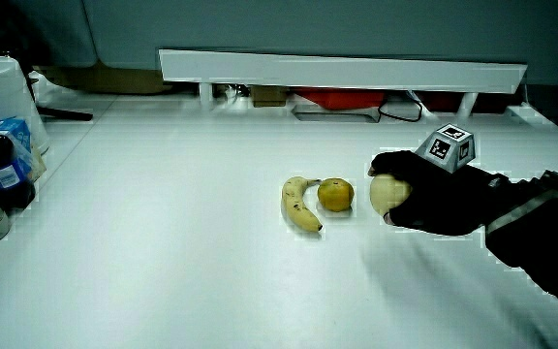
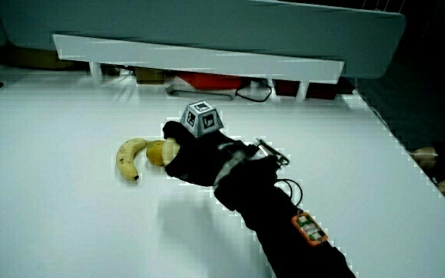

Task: Place pear no leg

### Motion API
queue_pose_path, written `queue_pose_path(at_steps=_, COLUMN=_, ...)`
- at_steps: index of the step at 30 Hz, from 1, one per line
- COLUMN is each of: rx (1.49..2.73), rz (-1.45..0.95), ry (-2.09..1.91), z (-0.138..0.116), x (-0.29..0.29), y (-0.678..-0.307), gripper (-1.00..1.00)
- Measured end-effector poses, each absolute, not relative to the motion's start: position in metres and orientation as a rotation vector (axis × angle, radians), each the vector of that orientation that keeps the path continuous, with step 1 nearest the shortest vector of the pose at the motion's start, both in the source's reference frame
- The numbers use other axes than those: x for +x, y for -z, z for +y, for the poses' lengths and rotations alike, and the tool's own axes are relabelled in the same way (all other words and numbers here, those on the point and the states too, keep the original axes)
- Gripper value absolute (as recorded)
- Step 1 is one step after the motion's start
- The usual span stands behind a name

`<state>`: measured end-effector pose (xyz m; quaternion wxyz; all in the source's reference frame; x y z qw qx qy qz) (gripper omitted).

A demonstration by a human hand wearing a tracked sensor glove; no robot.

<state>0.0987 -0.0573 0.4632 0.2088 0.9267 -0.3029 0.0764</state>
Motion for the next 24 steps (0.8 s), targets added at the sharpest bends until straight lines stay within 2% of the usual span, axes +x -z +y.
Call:
queue_pose_path(at_steps=9, rx=2.550, rz=-0.722, ry=-0.214, z=-0.072, x=0.107, y=-0.496, gripper=0.00)
queue_pose_path(at_steps=24, rx=2.528, rz=-0.680, ry=-0.189, z=-0.071, x=0.109, y=-0.521, gripper=0.00)
